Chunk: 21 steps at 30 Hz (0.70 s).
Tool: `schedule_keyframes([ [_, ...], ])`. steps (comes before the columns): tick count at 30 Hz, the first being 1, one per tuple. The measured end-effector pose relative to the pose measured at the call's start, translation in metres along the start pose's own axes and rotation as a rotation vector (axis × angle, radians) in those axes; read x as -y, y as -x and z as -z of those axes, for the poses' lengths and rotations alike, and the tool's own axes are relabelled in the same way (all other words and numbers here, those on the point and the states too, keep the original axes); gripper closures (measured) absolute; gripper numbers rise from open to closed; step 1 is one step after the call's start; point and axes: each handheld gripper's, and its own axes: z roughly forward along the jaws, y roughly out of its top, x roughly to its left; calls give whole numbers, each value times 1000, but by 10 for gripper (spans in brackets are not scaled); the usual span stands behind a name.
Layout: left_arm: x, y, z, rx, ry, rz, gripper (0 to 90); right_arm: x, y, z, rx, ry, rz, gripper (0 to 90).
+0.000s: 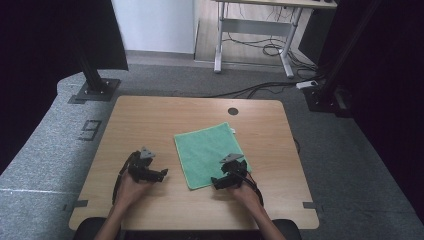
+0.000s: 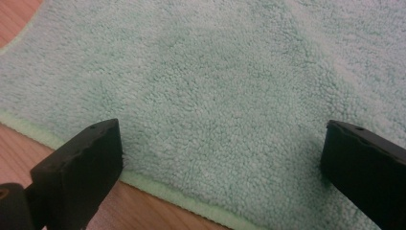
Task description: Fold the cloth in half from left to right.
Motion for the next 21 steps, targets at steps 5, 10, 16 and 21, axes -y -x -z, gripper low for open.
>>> schedule_keyframes([
  [5, -35, -14, -18, -4, 18, 12, 22, 2, 0, 0, -4, 8, -14, 12],
  [10, -65, -22, -40, -23, 33, 20, 19, 3, 0, 0, -4, 14, -20, 12],
  [16, -83, -30, -69, -67, 32, 40, 17, 5, -2, 2, -12, 17, -17, 13],
  [21, -80, -37, -84, -126, 3, 75, 22, 10, -4, 7, -22, 11, -5, 13],
])
